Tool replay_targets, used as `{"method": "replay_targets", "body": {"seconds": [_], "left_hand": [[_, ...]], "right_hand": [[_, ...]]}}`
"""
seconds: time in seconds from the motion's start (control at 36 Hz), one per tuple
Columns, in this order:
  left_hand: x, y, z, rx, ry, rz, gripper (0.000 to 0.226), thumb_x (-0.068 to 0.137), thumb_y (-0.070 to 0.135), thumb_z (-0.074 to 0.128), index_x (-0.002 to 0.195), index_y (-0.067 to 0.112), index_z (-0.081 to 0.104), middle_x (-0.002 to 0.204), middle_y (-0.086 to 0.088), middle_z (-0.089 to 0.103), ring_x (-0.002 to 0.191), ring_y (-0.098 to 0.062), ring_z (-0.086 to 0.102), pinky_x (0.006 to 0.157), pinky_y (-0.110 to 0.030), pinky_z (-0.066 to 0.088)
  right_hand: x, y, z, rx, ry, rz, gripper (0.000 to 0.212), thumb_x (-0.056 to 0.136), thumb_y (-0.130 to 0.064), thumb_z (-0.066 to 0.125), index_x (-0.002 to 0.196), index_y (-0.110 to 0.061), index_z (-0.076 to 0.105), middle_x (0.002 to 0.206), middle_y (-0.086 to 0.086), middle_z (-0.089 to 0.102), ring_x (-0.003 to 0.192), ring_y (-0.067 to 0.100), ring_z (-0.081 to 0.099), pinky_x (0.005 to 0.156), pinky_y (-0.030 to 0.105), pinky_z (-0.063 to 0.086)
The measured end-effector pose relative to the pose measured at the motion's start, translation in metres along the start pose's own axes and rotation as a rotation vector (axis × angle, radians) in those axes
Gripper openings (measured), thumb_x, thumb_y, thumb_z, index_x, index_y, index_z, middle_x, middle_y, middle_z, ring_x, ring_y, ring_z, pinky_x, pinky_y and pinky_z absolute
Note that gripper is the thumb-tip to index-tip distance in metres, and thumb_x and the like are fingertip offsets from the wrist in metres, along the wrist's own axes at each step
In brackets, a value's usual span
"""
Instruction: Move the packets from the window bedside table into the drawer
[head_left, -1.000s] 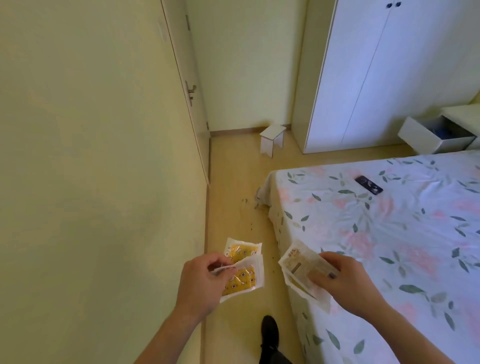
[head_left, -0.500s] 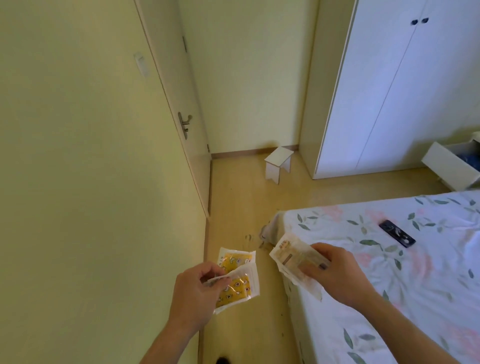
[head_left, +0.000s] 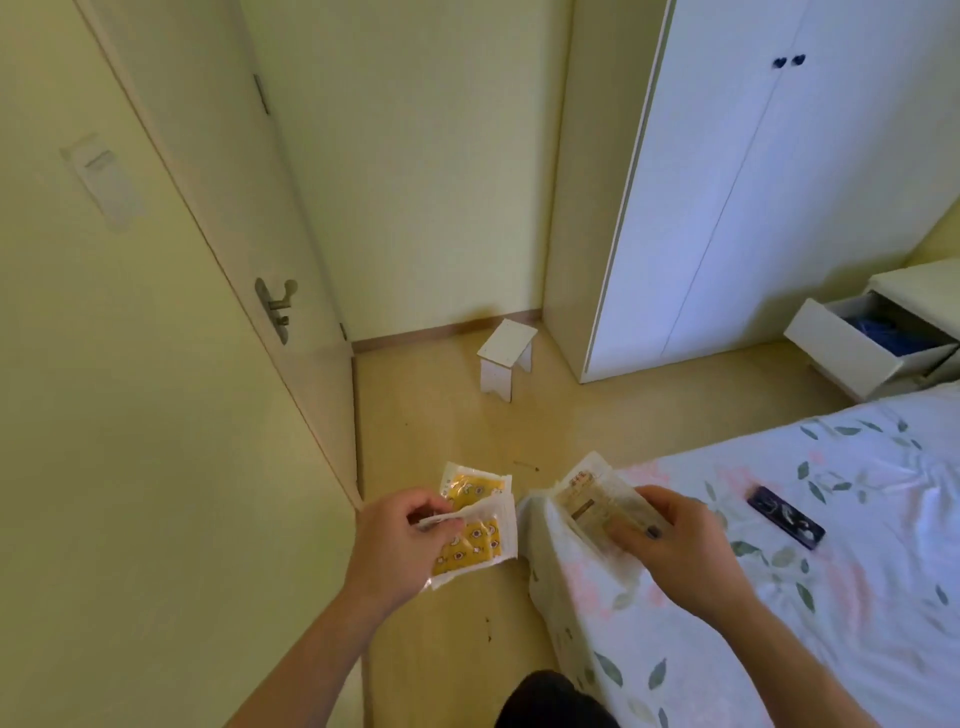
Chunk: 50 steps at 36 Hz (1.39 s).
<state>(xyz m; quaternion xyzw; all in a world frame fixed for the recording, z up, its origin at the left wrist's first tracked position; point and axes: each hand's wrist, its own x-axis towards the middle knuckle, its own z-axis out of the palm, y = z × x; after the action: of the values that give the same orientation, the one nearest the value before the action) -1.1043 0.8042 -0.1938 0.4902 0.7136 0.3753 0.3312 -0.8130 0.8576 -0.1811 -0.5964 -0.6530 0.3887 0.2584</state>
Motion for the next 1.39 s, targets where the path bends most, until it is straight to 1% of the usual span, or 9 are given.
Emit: {"method": "replay_targets", "body": {"seconds": [0.08, 0.25, 0.39, 0.53, 0.72, 0.92, 1.19, 1.28, 1.39], "left_hand": [[0.045, 0.009, 0.004, 0.017, -0.062, 0.043, 0.015, 0.080, 0.021, 0.084, 0.072, 0.028, 0.073, 0.073, 0.013, 0.072, 0.070, -0.005, 0.070, 0.059, -0.024, 0.056], [0.145, 0.017, 0.009, 0.027, -0.116, 0.067, 0.016, 0.082, 0.016, 0.083, 0.072, 0.024, 0.073, 0.074, 0.010, 0.073, 0.071, -0.005, 0.070, 0.058, -0.018, 0.051], [0.242, 0.028, 0.014, 0.047, -0.137, 0.059, 0.015, 0.081, 0.015, 0.083, 0.072, 0.024, 0.074, 0.074, 0.010, 0.073, 0.072, -0.006, 0.069, 0.060, -0.023, 0.055], [0.340, 0.047, 0.009, 0.065, -0.133, 0.026, 0.017, 0.080, 0.015, 0.084, 0.071, 0.026, 0.074, 0.074, 0.009, 0.073, 0.074, -0.010, 0.069, 0.067, -0.034, 0.060], [0.457, 0.082, 0.022, 0.036, -0.098, 0.054, 0.019, 0.078, 0.011, 0.084, 0.068, 0.023, 0.074, 0.071, 0.008, 0.071, 0.071, -0.008, 0.066, 0.063, -0.026, 0.055], [0.571, 0.112, 0.069, 0.049, -0.217, 0.083, 0.017, 0.079, 0.011, 0.083, 0.069, 0.022, 0.075, 0.070, 0.009, 0.071, 0.072, -0.005, 0.065, 0.060, -0.019, 0.051], [0.749, 0.160, 0.146, 0.122, -0.425, 0.214, 0.016, 0.081, 0.014, 0.082, 0.069, 0.022, 0.074, 0.070, 0.007, 0.071, 0.070, -0.010, 0.067, 0.058, -0.017, 0.049], [0.800, 0.179, 0.173, 0.132, -0.514, 0.248, 0.016, 0.081, 0.015, 0.082, 0.070, 0.022, 0.072, 0.071, 0.006, 0.071, 0.070, -0.012, 0.067, 0.060, -0.017, 0.049], [0.850, 0.214, 0.229, 0.158, -0.617, 0.294, 0.019, 0.080, 0.017, 0.083, 0.068, 0.025, 0.072, 0.071, 0.010, 0.071, 0.065, -0.004, 0.063, 0.058, -0.012, 0.044]], "right_hand": [[0.029, 0.004, 0.002, 0.030, 0.019, 0.065, 0.018, 0.086, -0.021, 0.077, 0.092, -0.037, 0.073, 0.073, -0.011, 0.072, 0.052, 0.016, 0.062, 0.048, 0.027, 0.046], [0.113, 0.008, 0.005, 0.025, 0.071, 0.148, 0.019, 0.084, -0.023, 0.078, 0.089, -0.041, 0.072, 0.076, -0.014, 0.073, 0.065, 0.010, 0.067, 0.059, 0.030, 0.053], [0.208, 0.002, 0.013, 0.086, 0.088, 0.163, 0.016, 0.086, -0.019, 0.076, 0.089, -0.035, 0.073, 0.071, -0.011, 0.073, 0.060, 0.010, 0.065, 0.051, 0.016, 0.047], [0.307, -0.010, 0.011, 0.158, 0.040, 0.210, 0.012, 0.085, -0.020, 0.076, 0.087, -0.031, 0.074, 0.073, -0.007, 0.073, 0.063, 0.012, 0.067, 0.057, 0.028, 0.052], [0.431, -0.030, -0.015, 0.155, 0.042, 0.164, 0.012, 0.086, -0.020, 0.075, 0.093, -0.031, 0.074, 0.080, -0.009, 0.075, 0.071, 0.010, 0.071, 0.066, 0.033, 0.060], [0.525, -0.018, -0.050, 0.175, 0.179, 0.226, 0.015, 0.086, -0.016, 0.075, 0.088, -0.031, 0.074, 0.075, -0.008, 0.074, 0.065, 0.009, 0.067, 0.054, 0.018, 0.050], [0.656, 0.016, -0.081, 0.188, 0.338, 0.385, 0.015, 0.086, -0.018, 0.075, 0.089, -0.033, 0.073, 0.078, -0.004, 0.075, 0.069, 0.021, 0.070, 0.067, 0.045, 0.059], [0.689, 0.022, -0.093, 0.171, 0.415, 0.397, 0.017, 0.086, -0.016, 0.074, 0.084, -0.032, 0.072, 0.075, -0.006, 0.073, 0.065, 0.017, 0.067, 0.062, 0.041, 0.057], [0.709, 0.029, -0.117, 0.147, 0.538, 0.465, 0.022, 0.087, -0.012, 0.073, 0.087, -0.034, 0.072, 0.070, -0.014, 0.070, 0.063, 0.000, 0.064, 0.048, 0.014, 0.046]]}}
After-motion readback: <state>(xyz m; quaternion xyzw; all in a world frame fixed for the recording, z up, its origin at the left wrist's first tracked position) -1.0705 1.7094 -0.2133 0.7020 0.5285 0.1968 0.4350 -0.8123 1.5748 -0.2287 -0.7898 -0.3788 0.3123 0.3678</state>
